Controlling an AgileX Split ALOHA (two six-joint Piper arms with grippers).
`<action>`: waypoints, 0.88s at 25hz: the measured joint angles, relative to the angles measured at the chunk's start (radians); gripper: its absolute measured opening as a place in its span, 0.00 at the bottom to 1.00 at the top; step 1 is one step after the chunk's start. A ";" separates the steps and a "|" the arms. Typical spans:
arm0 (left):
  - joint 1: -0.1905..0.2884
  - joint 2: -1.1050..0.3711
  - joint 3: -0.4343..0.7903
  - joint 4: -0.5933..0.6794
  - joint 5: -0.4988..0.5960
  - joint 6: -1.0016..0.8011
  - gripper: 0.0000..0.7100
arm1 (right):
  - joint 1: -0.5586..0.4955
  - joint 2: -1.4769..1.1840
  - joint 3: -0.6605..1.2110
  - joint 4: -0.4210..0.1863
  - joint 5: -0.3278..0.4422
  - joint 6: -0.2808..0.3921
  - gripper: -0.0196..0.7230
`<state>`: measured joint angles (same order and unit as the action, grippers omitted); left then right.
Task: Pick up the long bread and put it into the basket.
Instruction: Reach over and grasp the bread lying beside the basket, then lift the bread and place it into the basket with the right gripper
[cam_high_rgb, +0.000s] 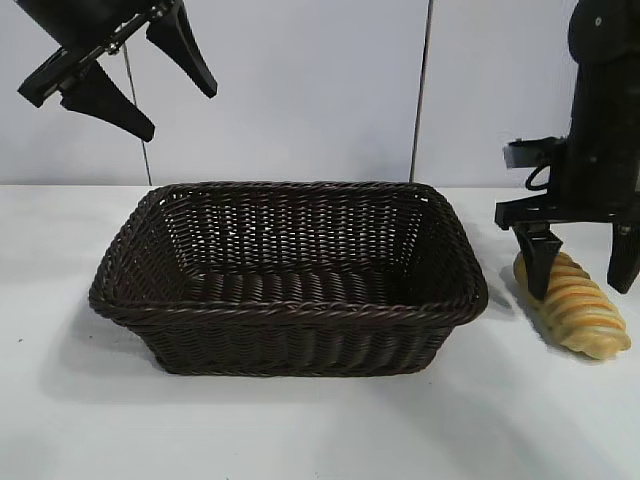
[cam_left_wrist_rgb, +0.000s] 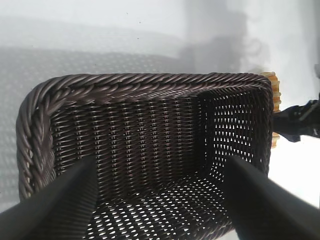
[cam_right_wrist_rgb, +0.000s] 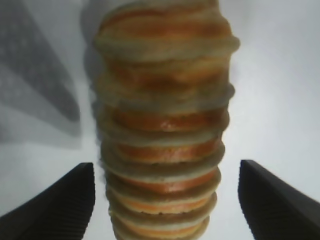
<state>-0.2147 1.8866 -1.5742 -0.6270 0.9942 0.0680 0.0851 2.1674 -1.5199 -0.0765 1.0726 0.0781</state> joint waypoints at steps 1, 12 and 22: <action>0.000 0.000 0.000 0.000 0.000 0.000 0.72 | 0.000 0.002 0.000 0.000 0.000 0.000 0.67; 0.000 0.000 0.000 0.000 0.000 0.000 0.72 | 0.000 -0.026 0.000 0.000 0.016 0.001 0.31; 0.000 0.000 0.000 0.012 0.003 0.000 0.72 | 0.000 -0.191 -0.103 0.028 0.138 -0.015 0.30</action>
<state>-0.2147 1.8866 -1.5742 -0.6154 0.9971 0.0680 0.0851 1.9760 -1.6229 -0.0485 1.2111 0.0631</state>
